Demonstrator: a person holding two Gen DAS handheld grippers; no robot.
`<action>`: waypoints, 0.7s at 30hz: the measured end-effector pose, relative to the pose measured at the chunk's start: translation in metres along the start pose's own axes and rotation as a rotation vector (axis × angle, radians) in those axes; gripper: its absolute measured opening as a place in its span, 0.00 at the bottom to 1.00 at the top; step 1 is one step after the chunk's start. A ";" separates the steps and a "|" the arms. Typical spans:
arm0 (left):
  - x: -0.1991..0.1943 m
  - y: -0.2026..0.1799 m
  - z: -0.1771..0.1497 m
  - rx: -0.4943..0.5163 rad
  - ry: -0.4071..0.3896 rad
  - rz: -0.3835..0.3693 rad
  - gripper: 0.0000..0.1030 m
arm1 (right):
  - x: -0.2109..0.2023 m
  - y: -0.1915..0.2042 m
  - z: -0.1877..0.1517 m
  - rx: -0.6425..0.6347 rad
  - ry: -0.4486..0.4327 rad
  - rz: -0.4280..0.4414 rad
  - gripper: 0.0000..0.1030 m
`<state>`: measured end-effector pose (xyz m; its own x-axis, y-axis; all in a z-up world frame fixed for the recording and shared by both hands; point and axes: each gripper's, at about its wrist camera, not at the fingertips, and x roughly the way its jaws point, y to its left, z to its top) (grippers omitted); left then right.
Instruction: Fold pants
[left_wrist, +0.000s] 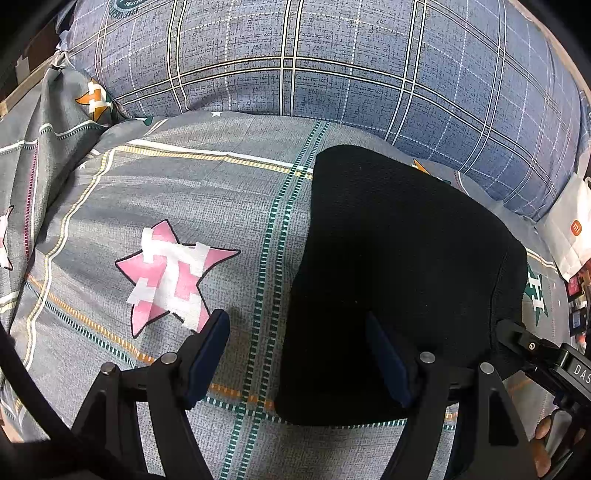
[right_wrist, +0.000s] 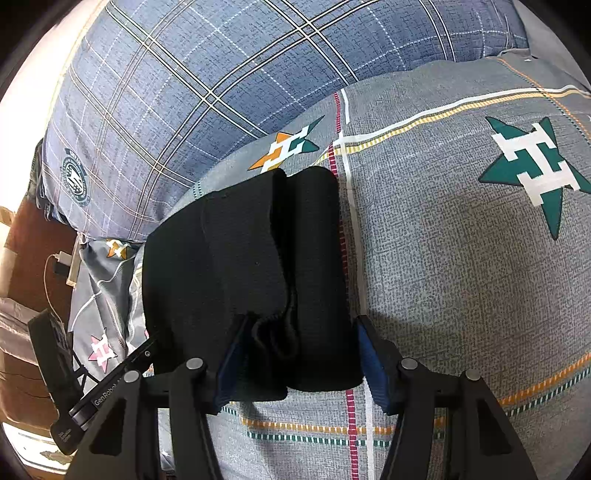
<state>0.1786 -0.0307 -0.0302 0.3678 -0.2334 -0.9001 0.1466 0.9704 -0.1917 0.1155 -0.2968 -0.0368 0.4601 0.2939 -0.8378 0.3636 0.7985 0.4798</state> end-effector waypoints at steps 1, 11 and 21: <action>0.000 0.000 0.000 0.000 0.000 0.000 0.75 | 0.000 0.000 0.000 0.001 0.000 0.000 0.59; -0.001 0.000 0.000 0.007 -0.006 0.006 0.75 | 0.000 0.000 0.000 0.001 0.000 -0.001 0.59; -0.004 -0.014 -0.003 0.086 -0.065 0.076 0.75 | 0.002 0.002 0.001 -0.005 0.002 -0.008 0.61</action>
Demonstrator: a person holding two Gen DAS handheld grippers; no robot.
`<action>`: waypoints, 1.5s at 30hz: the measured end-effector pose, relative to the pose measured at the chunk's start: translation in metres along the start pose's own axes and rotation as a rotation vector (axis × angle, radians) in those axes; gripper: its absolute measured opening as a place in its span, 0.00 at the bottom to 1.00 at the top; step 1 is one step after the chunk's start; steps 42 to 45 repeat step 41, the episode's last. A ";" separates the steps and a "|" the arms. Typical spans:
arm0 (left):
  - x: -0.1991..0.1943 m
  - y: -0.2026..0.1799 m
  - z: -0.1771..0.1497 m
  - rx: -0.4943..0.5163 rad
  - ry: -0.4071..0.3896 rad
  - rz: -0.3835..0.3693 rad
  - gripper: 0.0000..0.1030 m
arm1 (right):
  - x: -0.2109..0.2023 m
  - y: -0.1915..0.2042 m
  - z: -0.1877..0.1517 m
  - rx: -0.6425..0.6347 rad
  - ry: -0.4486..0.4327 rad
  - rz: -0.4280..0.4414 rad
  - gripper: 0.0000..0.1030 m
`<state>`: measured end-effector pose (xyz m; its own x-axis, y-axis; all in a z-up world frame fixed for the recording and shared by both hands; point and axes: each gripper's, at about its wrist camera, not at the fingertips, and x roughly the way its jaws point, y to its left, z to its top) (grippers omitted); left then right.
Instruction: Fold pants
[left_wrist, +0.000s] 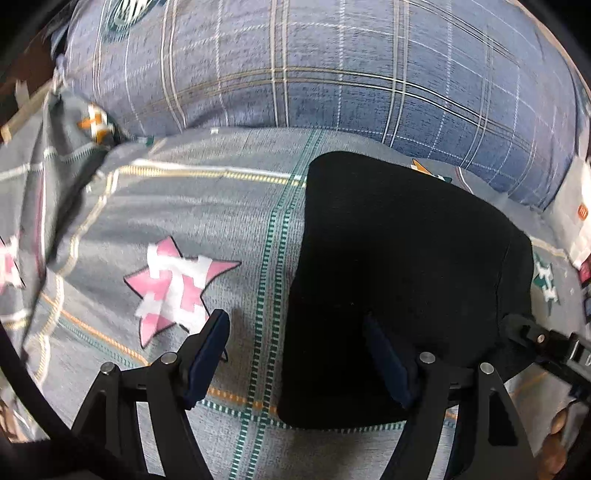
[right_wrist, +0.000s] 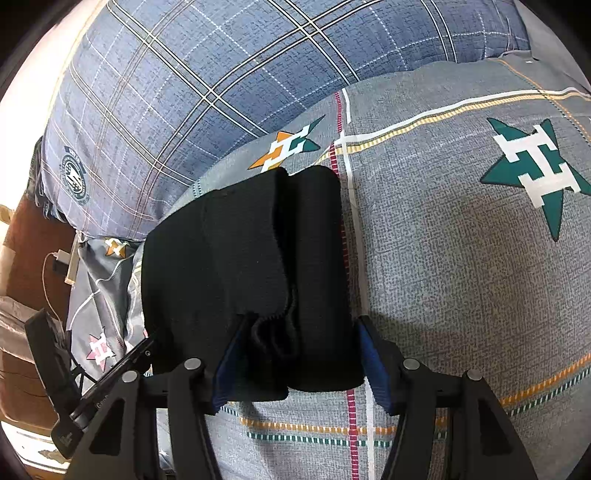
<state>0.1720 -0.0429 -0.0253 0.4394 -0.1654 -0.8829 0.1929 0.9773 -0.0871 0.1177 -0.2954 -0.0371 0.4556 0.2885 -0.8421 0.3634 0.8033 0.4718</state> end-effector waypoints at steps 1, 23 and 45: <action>-0.001 -0.003 -0.001 0.018 -0.017 0.016 0.75 | 0.000 0.001 0.000 -0.006 -0.002 -0.005 0.62; -0.136 -0.003 -0.117 0.110 -0.353 0.099 0.81 | -0.121 0.059 -0.127 -0.323 -0.306 -0.085 0.71; -0.136 0.011 -0.124 0.016 -0.310 0.044 0.81 | -0.138 0.093 -0.149 -0.380 -0.311 -0.142 0.71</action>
